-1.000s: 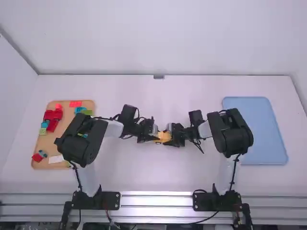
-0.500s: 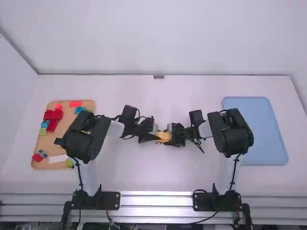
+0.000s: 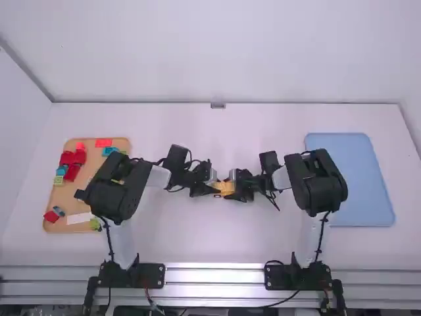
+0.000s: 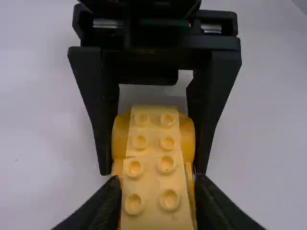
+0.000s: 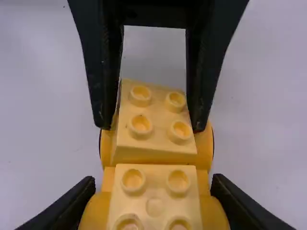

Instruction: Assemble lego blocks to make yellow taxi

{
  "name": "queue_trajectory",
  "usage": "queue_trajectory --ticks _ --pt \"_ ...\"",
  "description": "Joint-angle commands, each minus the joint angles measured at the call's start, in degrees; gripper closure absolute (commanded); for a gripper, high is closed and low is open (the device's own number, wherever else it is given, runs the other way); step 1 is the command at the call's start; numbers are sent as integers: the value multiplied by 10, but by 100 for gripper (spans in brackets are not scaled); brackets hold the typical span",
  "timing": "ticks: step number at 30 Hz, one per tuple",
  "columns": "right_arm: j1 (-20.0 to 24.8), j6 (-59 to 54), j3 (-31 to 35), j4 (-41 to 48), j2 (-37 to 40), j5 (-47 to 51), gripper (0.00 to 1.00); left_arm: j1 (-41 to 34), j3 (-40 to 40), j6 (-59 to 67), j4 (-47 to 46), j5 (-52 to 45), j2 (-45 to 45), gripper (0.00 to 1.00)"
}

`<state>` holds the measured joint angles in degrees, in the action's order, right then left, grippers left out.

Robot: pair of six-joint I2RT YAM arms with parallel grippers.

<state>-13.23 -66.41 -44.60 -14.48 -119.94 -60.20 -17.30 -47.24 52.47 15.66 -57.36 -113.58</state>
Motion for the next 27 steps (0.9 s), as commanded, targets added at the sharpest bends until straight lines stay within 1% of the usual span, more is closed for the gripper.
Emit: queue_trajectory --ticks 1,3,8,12,20,21,22,24,25,26,27 --pt "2 -9 4 -1 -9 2 49 -3 7 -2 -5 16 -9 54" --pt "1 -9 4 0 -9 2 49 -3 7 -2 -2 15 -9 55" --pt "-3 -9 4 -1 -9 2 49 -3 7 -2 -2 21 -9 71" --pt "-2 -9 4 -1 -9 2 49 -3 6 -2 5 33 -9 79" --pt "-2 -9 4 -1 -9 2 48 -3 7 -2 18 35 -9 81" --pt "-2 -9 4 -1 -9 1 48 -3 7 -2 18 34 -9 79" --pt "-2 -9 4 -1 -9 0 48 -3 7 -2 18 32 -9 75" --pt "-2 -9 4 -1 -9 1 48 -3 7 -2 17 25 -9 52" --pt "-3 -9 4 -1 -9 1 48 -3 7 -2 18 23 -9 50" --pt "-3 -9 3 -1 -9 2 47 -3 6 -2 18 16 -9 28" --pt "-4 -9 3 0 -9 2 47 -3 6 -2 21 9 -9 20"
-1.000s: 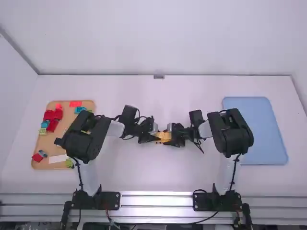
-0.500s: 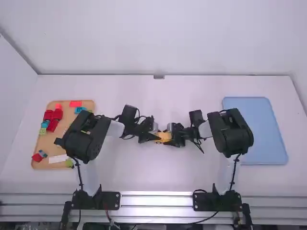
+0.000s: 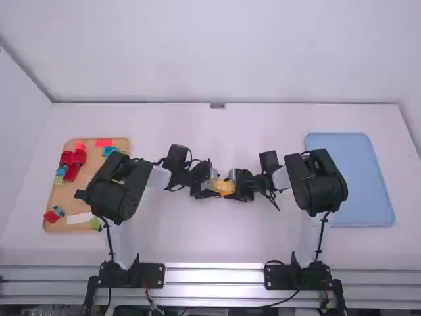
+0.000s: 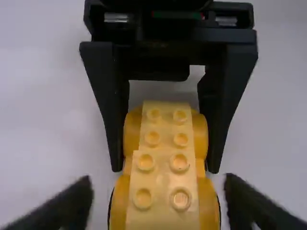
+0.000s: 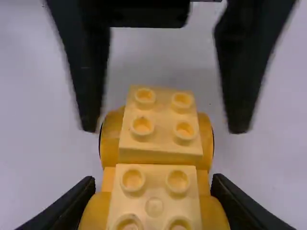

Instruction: Assemble lego blocks to make yellow taxi

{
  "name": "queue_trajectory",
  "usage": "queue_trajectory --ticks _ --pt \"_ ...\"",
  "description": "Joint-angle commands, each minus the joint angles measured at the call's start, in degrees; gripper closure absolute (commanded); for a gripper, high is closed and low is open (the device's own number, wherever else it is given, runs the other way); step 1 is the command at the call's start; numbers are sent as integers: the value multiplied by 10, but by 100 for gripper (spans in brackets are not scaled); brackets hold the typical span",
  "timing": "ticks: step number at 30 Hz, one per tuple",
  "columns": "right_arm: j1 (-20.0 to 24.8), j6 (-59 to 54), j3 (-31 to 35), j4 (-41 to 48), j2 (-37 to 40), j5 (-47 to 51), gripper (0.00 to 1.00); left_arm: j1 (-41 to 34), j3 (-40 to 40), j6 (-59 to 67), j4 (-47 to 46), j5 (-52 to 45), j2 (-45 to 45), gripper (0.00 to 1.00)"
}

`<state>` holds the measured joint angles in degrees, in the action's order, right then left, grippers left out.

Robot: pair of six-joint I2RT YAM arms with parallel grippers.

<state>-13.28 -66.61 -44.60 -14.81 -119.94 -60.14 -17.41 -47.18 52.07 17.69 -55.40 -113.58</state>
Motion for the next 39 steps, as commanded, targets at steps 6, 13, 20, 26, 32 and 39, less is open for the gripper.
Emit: queue_trajectory --ticks 6,13,20,26,32,39 --pt "-3 -7 3 3 -9 1 46 14 6 -17 -7 8 37 16" --pt "-3 -7 3 2 -9 1 45 21 6 -17 -53 -2 120 50" --pt "-3 -7 3 2 -9 1 44 2 6 -17 -66 4 87 98" --pt "-3 -7 3 2 -9 1 44 1 6 -17 -66 4 43 98" --pt "-3 -7 3 2 -9 0 44 -7 6 -17 -68 5 26 98" --pt "-10 -9 3 0 -9 2 44 -24 6 -17 -84 30 23 98"
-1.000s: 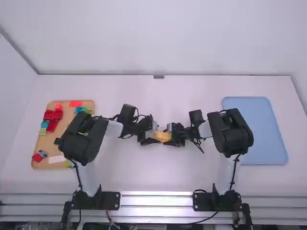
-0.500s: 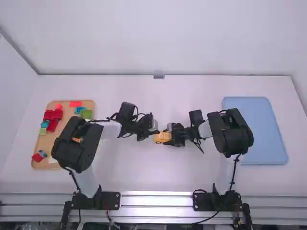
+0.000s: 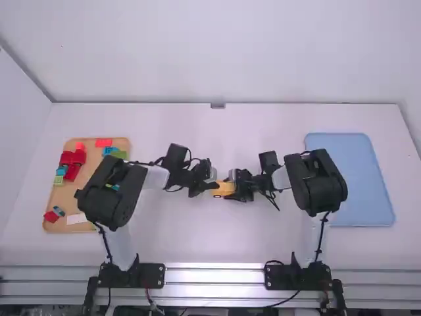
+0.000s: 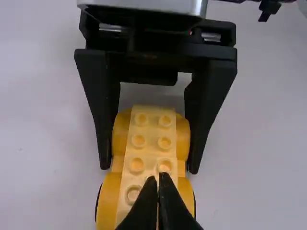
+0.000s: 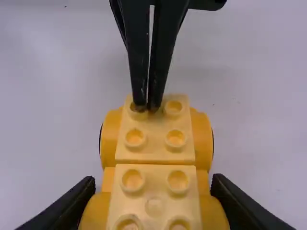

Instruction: Assemble lego blocks to make yellow taxi

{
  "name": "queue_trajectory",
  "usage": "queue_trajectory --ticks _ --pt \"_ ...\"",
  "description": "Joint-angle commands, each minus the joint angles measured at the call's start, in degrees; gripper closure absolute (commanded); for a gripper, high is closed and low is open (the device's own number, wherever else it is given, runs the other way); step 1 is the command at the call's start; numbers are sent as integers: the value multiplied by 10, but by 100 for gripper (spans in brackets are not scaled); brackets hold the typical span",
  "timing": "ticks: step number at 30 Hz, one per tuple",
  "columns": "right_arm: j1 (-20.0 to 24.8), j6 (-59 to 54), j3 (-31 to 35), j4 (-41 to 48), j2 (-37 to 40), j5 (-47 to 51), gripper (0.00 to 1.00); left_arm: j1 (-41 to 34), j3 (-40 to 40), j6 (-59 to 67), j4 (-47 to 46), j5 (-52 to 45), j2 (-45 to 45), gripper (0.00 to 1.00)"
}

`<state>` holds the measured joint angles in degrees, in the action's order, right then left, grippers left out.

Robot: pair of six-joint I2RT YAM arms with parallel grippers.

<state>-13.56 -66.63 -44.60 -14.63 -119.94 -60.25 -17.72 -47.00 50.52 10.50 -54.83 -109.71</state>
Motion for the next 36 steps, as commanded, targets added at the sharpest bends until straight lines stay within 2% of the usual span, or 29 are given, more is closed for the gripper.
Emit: queue_trajectory --ticks 1,11,16,24,35,36 --pt "-9 -9 3 -2 -9 3 44 -24 4 -1 -12 32 -19 98" --pt "-10 -9 3 -6 -9 3 44 -26 -2 -2 -35 93 -38 98" --pt "-3 -7 3 -6 -9 3 44 -33 -33 2 -132 183 -38 98" --pt "-3 -9 3 -6 -9 3 43 -20 -83 59 -184 100 -21 98" --pt "-3 23 3 -33 -8 19 42 14 -202 43 -270 122 88 98" --pt "-3 26 3 -34 -8 25 39 21 -205 43 -267 130 96 98"
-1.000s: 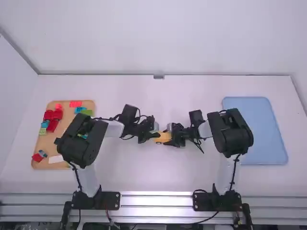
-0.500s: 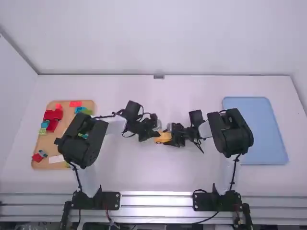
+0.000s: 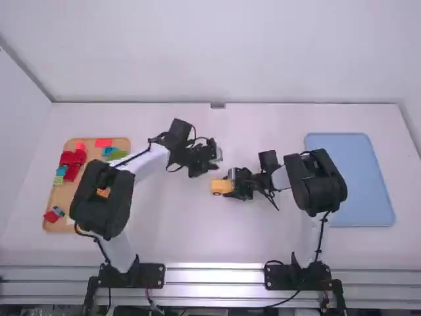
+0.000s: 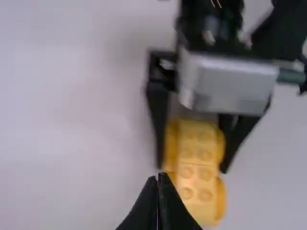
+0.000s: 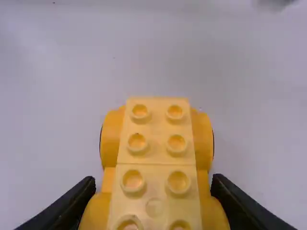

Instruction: Assemble lego blocks to make yellow taxi

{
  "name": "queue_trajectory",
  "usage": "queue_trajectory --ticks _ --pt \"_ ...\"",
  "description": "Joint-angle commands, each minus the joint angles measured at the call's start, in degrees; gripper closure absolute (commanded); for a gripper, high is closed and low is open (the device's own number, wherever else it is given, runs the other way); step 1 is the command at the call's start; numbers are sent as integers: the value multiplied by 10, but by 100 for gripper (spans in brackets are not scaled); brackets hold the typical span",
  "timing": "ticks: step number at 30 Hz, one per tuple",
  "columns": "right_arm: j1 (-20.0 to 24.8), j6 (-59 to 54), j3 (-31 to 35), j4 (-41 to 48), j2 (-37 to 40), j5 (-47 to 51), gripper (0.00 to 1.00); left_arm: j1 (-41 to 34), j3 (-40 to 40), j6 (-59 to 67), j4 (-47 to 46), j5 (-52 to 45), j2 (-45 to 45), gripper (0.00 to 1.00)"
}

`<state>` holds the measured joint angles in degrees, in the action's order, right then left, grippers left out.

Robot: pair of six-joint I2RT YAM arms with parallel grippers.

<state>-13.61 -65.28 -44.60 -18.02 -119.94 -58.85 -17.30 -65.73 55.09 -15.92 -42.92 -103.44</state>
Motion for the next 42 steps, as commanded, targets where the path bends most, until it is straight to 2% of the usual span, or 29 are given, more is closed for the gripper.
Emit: queue_trajectory --ticks 1,2,3,4,5,6,8,10,12,14,16,17,19,20,25,27,29,32,33,35,36,37,39,42 --pt "-3 12 3 0 -8 14 37 24 -20 -2 0 22 41 93" --pt "-3 12 3 0 -8 16 35 28 -21 -4 1 28 45 89" --pt "-4 12 3 2 -8 20 30 36 -22 -21 8 43 52 67" --pt "-7 12 2 2 -8 19 21 44 -23 -48 16 56 56 45" --pt "-7 12 2 2 -8 19 16 49 -23 -61 19 64 57 31" --pt "-7 12 0 3 -8 19 11 54 -23 -77 23 70 59 1" --pt "-7 40 -9 5 -7 19 1 67 -22 -108 25 86 61 1" --pt "-1 91 -24 28 9 23 2 82 -22 -144 24 105 64 1" --pt "8 99 -41 91 39 43 2 96 -22 -177 25 110 66 1" --pt "18 75 -63 198 86 89 2 113 -22 -244 21 108 71 1" --pt "27 42 -99 348 147 165 2 137 -22 -313 18 108 80 1" --pt "28 38 -104 368 155 177 2 140 -22 -320 18 108 82 1" --pt "27 17 -136 489 213 263 2 162 -22 -366 18 104 86 1" --pt "27 13 -140 506 227 281 2 168 -22 -374 19 105 86 1" --pt "27 3 -141 499 276 335 2 189 -23 -399 -1 111 86 1" --pt "28 7 -142 478 283 355 2 192 -23 -465 -5 146 88 1" --pt "28 10 -142 466 285 365 2 192 -23 -508 -7 200 96 1" --pt "27 7 -141 440 285 377 2 192 -33 -614 -21 359 131 1" --pt "28 8 -141 436 285 378 2 192 -41 -633 -33 380 137 1" --pt "28 8 -141 411 285 379 2 192 -89 -709 -123 442 166 1" --pt "27 8 -141 402 285 377 2 192 -114 -723 -169 442 180 1" --pt "27 8 -141 402 285 377 2 192 -114 -723 -169 442 180 1" --pt "27 21 -141 392 285 378 2 190 -150 -710 -227 409 202 1" --pt "28 22 -141 390 285 378 2 184 -162 -697 -249 393 216 1"
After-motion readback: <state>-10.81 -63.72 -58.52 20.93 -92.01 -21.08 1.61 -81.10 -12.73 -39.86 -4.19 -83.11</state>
